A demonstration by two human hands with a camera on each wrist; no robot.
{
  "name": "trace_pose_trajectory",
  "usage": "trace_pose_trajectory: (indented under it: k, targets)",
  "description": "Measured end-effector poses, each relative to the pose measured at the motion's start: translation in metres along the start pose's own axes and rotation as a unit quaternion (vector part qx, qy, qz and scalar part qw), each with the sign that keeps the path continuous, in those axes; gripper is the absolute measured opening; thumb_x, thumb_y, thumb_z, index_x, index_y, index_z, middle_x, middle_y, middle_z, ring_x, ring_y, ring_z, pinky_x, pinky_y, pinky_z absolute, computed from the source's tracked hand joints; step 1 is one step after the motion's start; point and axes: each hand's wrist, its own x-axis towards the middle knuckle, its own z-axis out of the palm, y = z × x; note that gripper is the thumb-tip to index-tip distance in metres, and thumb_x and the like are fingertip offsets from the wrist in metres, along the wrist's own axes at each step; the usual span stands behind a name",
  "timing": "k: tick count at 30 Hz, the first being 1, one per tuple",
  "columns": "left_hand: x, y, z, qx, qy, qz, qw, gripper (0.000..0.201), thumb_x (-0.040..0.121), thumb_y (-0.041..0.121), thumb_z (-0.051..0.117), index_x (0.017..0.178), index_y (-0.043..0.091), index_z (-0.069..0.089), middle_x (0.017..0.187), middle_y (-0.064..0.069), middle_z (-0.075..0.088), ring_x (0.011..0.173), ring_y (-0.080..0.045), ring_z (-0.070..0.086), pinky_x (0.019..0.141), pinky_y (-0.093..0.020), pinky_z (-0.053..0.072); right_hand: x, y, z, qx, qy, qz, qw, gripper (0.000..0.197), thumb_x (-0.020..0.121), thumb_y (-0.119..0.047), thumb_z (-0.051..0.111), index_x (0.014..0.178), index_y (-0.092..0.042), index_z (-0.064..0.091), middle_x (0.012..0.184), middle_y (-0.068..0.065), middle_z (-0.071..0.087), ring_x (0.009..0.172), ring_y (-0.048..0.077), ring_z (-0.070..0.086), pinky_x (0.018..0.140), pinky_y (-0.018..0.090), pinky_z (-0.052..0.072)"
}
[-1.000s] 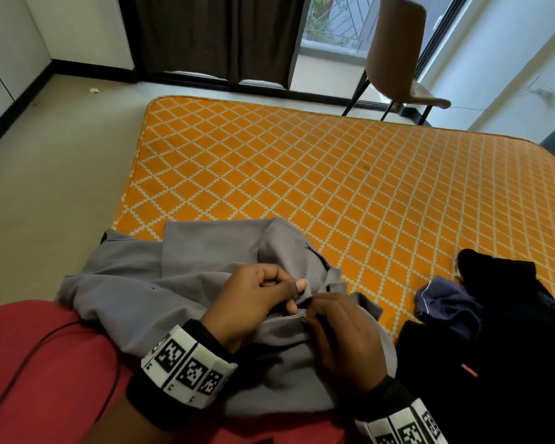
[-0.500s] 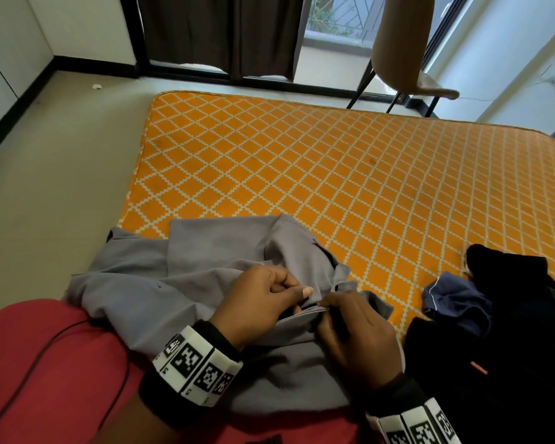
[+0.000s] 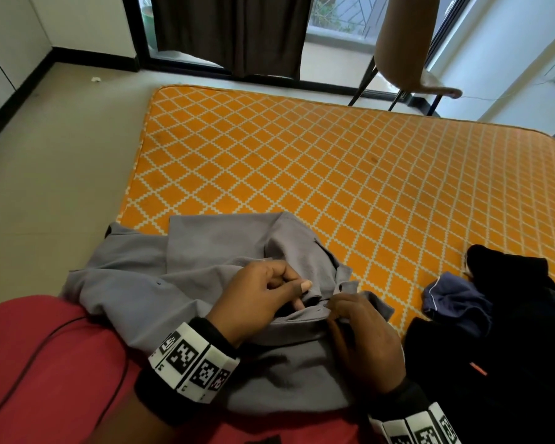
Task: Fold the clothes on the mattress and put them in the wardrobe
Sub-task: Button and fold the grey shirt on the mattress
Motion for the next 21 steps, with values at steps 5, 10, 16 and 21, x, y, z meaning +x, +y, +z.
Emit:
trace_pose_trajectory:
  k: [5,10,16,21]
  targets:
    - [-0.0002,0.0016,-0.0041,0.004,-0.008,0.006,1.000,0.017,0.091,0.025,0.066,0.083,0.011,0.069,0.070,-0.004,0.073,0.071,-0.027,0.069,0.075,-0.044,0.055,0.0008,0.0021,-0.0044,-0.035,0.025,-0.009,0.999,0.012,0.090,-0.012,0.059,0.095,-0.007,0.069,0.091,0.006,0.065,0.080,0.017,0.060,0.071,0.024,0.047]
    - [0.0005,0.0009,-0.0055,-0.041,0.022,0.023,0.999,0.017,0.086,0.023,0.072,0.076,0.009,0.072,0.073,-0.006,0.071,0.072,-0.020,0.067,0.072,-0.037,0.056,0.0018,-0.0005,-0.0040,-0.029,0.012,0.002,1.000,0.011,0.088,-0.009,0.061,0.088,-0.005,0.071,0.090,0.007,0.066,0.079,0.019,0.061,0.071,0.026,0.048]
    - [0.0000,-0.0004,-0.0003,-0.109,-0.005,-0.006,0.994,0.013,0.086,0.016,0.072,0.075,0.009,0.073,0.074,-0.012,0.072,0.070,-0.020,0.066,0.071,-0.031,0.053,0.0065,-0.0058,0.0007,0.013,0.000,-0.025,1.000,0.011,0.086,-0.007,0.058,0.093,-0.013,0.063,0.088,0.004,0.068,0.080,0.012,0.060,0.073,0.015,0.044]
    - [0.0005,0.0006,-0.0016,-0.114,-0.008,-0.006,0.993,0.009,0.083,0.012,0.074,0.077,0.006,0.074,0.074,-0.011,0.073,0.070,-0.016,0.068,0.070,-0.024,0.052,0.0049,-0.0029,-0.0004,0.012,-0.009,0.003,1.000,0.012,0.086,-0.016,0.054,0.097,-0.021,0.055,0.078,0.002,0.066,0.071,0.008,0.054,0.063,0.017,0.042]
